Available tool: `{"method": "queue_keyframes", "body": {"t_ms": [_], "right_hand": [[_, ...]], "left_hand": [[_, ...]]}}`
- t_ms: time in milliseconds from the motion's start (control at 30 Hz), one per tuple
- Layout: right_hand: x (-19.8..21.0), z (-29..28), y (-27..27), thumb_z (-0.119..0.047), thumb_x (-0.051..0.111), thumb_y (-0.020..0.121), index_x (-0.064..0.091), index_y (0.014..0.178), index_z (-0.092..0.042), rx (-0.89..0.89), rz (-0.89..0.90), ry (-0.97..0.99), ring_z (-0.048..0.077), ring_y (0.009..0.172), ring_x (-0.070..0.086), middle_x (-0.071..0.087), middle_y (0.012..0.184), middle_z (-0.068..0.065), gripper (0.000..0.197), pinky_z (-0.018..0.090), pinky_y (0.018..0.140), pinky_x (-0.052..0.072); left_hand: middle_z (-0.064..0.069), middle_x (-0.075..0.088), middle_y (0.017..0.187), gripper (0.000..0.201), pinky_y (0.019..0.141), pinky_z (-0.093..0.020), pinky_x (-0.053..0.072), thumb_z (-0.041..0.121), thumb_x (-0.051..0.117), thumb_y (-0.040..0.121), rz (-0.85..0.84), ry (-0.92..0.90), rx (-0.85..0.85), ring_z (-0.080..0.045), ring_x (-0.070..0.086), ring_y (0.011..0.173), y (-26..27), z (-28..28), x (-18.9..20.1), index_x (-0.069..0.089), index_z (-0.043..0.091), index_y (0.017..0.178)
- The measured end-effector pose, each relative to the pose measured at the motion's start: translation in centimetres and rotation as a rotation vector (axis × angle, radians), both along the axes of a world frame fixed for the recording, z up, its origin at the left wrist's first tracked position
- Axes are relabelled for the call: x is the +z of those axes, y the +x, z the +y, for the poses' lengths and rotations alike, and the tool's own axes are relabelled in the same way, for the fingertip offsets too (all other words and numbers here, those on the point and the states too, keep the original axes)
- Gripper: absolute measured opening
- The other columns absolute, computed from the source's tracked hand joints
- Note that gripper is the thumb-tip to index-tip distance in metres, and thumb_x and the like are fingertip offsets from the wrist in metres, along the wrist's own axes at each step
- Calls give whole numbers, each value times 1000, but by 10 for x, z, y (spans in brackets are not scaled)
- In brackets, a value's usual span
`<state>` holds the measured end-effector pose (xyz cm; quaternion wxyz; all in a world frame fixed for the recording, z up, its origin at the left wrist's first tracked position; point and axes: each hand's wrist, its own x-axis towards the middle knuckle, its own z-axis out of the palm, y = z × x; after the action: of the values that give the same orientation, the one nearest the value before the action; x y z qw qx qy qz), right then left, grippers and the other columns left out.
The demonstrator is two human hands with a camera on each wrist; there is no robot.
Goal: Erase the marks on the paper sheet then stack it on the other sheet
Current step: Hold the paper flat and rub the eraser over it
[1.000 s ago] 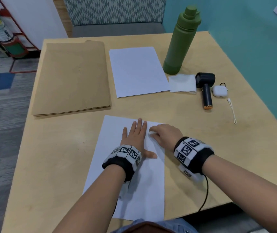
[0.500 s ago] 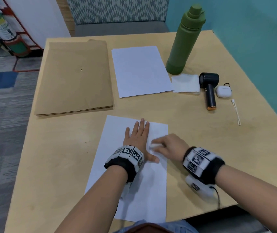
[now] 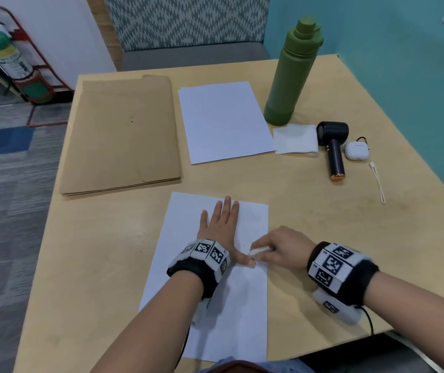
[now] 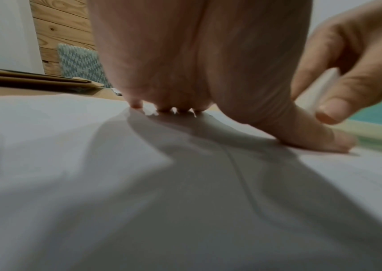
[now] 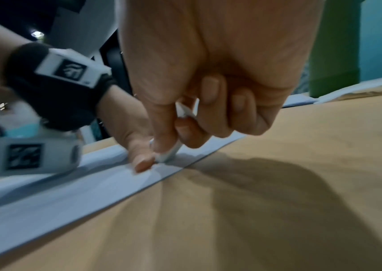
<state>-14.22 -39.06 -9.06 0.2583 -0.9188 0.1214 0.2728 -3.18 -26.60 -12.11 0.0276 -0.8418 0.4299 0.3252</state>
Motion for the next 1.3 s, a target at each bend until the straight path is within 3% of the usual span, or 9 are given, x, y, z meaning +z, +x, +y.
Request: {"method": "queue_keyframes", "body": {"t_ms": [133, 267, 433, 633, 800, 933, 1067, 1200, 1300], "right_hand": [[-4, -7, 27, -39, 54, 87, 64, 112, -33, -189, -121, -9, 18, 109, 58, 66, 117, -5, 28, 31, 88, 47], [-15, 7, 20, -35, 53, 87, 63, 113, -32, -335, -209, -34, 22, 108, 60, 67, 116, -1, 28, 34, 88, 49], [-8, 12, -7, -34, 61, 83, 69, 104, -28, -275, -50, 125, 18, 101, 61, 69, 109, -1, 23, 33, 88, 49], [-10, -5, 24, -29, 61, 83, 70, 102, -27, -572, -241, 94, 20, 106, 60, 69, 113, 0, 22, 37, 94, 47], [-11, 19, -20, -32, 61, 83, 69, 106, -27, -425, -89, 163, 12, 100, 60, 67, 114, -6, 26, 26, 85, 44], [-5, 2, 6, -32, 62, 82, 70, 103, -24, -531, -193, 129, 17, 109, 60, 68, 115, -2, 24, 31, 94, 46], [-7, 3, 13, -25, 59, 81, 69, 96, -16, -630, -259, 83, 25, 103, 62, 70, 108, 6, 20, 38, 90, 50], [-7, 20, -20, -30, 60, 82, 70, 101, -27, -470, -122, 129, 14, 100, 62, 69, 106, -10, 21, 30, 87, 49], [-3, 9, -8, -35, 62, 82, 71, 99, -25, -502, -146, 146, 15, 102, 62, 70, 107, -7, 21, 28, 88, 47]], "left_hand": [[-1, -37, 150, 133, 114, -49, -14, 70, 67, 65, -4, -2, -11, -21, -28, 141, 1, 0, -1, -28, 20, 145], [-1, -36, 151, 133, 115, -50, -12, 70, 67, 65, -16, 13, -15, -21, -28, 141, 1, -1, -1, -28, 21, 144], [-2, -37, 150, 138, 114, -51, -13, 72, 68, 61, -6, 21, -19, -22, -29, 140, 0, -2, -1, -28, 20, 144], [-2, -38, 150, 137, 113, -50, -14, 70, 69, 63, 0, 27, -15, -22, -29, 141, 0, -3, 2, -29, 20, 144], [-3, -39, 149, 139, 112, -50, -15, 72, 69, 62, -8, 30, -9, -22, -30, 140, -1, -3, 0, -30, 18, 144], [-3, -38, 150, 136, 113, -50, -14, 67, 70, 64, -5, 22, -8, -23, -29, 141, 0, -4, 2, -28, 18, 144], [-3, -38, 150, 136, 112, -49, -15, 68, 70, 64, 2, 26, -9, -22, -29, 141, 1, -4, 2, -29, 19, 144], [-3, -38, 150, 137, 113, -50, -14, 69, 69, 63, -2, 23, -8, -23, -29, 141, 0, -4, 2, -29, 18, 144], [-3, -38, 150, 136, 113, -50, -14, 68, 70, 64, -2, 22, -9, -23, -29, 140, 0, -4, 1, -29, 18, 144]]}}
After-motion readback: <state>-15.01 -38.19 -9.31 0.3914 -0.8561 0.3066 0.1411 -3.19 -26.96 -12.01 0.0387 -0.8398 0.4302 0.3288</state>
